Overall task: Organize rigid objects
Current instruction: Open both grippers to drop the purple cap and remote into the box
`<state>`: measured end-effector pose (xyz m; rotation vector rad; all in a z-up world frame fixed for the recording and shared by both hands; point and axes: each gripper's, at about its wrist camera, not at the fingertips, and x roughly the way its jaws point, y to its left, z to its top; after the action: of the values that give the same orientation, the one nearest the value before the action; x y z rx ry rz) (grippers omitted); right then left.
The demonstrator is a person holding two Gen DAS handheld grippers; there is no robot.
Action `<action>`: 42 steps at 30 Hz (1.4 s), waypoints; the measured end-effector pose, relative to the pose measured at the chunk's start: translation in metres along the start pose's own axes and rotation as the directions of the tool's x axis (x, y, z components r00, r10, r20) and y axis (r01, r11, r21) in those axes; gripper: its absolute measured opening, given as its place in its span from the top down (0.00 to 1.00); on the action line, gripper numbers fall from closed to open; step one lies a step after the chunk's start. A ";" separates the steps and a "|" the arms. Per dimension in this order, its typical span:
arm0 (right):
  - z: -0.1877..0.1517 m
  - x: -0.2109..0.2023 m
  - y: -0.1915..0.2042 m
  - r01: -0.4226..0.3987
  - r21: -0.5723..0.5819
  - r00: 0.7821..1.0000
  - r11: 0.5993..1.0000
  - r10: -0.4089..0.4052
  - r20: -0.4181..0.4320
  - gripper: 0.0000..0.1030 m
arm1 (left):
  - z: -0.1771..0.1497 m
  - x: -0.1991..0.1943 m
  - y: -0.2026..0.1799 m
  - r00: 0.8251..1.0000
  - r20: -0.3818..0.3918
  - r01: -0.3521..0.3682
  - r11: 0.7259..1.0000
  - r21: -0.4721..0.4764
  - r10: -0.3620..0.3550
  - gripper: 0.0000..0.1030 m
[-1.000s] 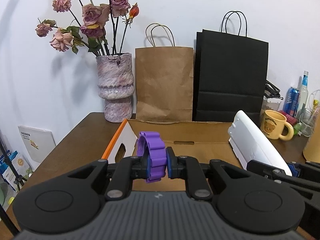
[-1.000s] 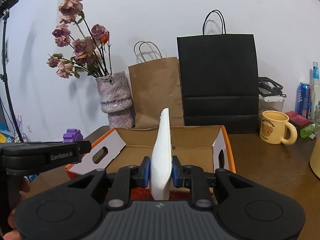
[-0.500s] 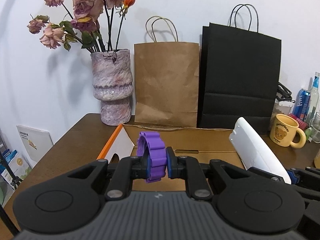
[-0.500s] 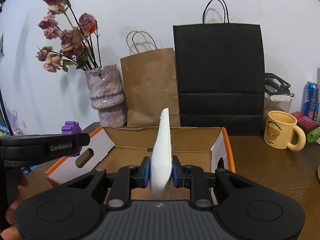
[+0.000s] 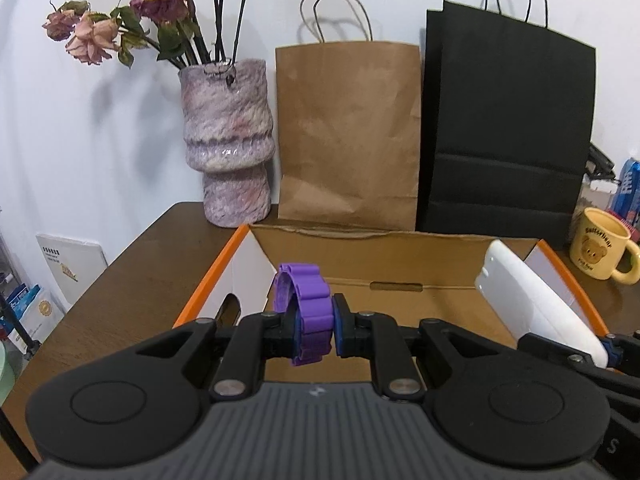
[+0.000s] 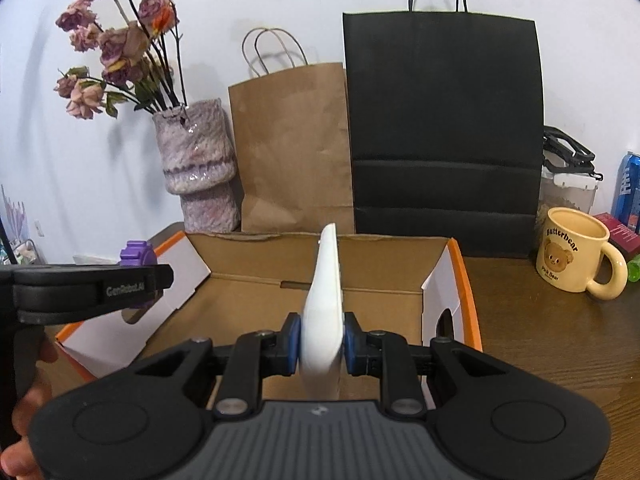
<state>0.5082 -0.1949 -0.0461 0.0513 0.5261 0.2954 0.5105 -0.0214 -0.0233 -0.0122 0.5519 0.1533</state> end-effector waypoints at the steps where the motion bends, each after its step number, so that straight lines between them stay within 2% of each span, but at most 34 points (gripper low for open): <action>1: 0.000 0.001 0.000 0.002 -0.003 1.000 1.000 -0.002 -0.007 0.80 | 0.000 0.001 0.000 1.000 -0.005 -0.001 1.000 0.002 0.001 0.85; 3: -0.002 0.003 0.000 0.007 -0.014 1.000 1.000 -0.008 -0.020 0.80 | -0.001 0.001 0.000 1.000 -0.006 -0.009 1.000 0.010 0.009 0.82; 4: -0.002 0.004 0.000 0.015 -0.019 1.000 1.000 -0.015 -0.026 0.79 | -0.001 0.000 -0.001 1.000 -0.005 -0.012 1.000 0.014 0.012 0.71; 5: -0.002 0.004 0.000 0.017 -0.028 1.000 0.999 -0.018 -0.026 0.78 | -0.001 0.000 -0.001 1.000 -0.005 -0.017 1.000 0.012 0.017 0.42; 6: -0.001 0.003 0.001 0.029 -0.039 0.999 0.999 -0.030 -0.025 0.66 | -0.001 -0.002 0.000 0.999 0.002 -0.034 0.999 0.007 0.034 0.26; 7: -0.001 0.003 0.001 0.041 -0.044 0.999 0.998 -0.042 -0.023 0.39 | -0.001 -0.003 0.001 0.999 0.016 -0.052 0.999 0.004 0.052 0.10; 8: -0.001 0.002 0.001 0.050 -0.047 0.999 0.998 -0.051 -0.018 0.24 | 0.000 -0.005 0.001 0.997 0.037 -0.065 0.998 0.008 0.065 0.09; 9: -0.001 0.002 0.001 0.058 -0.053 0.998 0.997 -0.059 -0.012 0.02 | 0.000 -0.008 0.001 0.997 0.047 -0.066 0.998 0.015 0.065 0.07; 10: -0.001 0.001 0.002 0.064 -0.059 0.998 0.996 -0.064 -0.003 0.00 | 0.002 -0.010 0.002 0.997 0.049 -0.062 0.998 0.012 0.062 0.00; 27: 0.001 -0.006 0.001 0.091 -0.074 0.996 0.993 -0.091 0.002 0.00 | 0.005 -0.027 0.002 0.996 0.064 -0.067 0.998 0.009 0.066 0.00; 42: -0.013 -0.052 0.008 0.100 -0.109 0.994 0.989 -0.095 0.043 0.00 | -0.009 -0.076 0.013 0.994 0.094 -0.055 0.998 0.002 0.054 0.00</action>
<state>0.4567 -0.2030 -0.0309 -0.0761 0.4720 0.2270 0.4400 -0.0200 0.0094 0.0141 0.4589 0.2050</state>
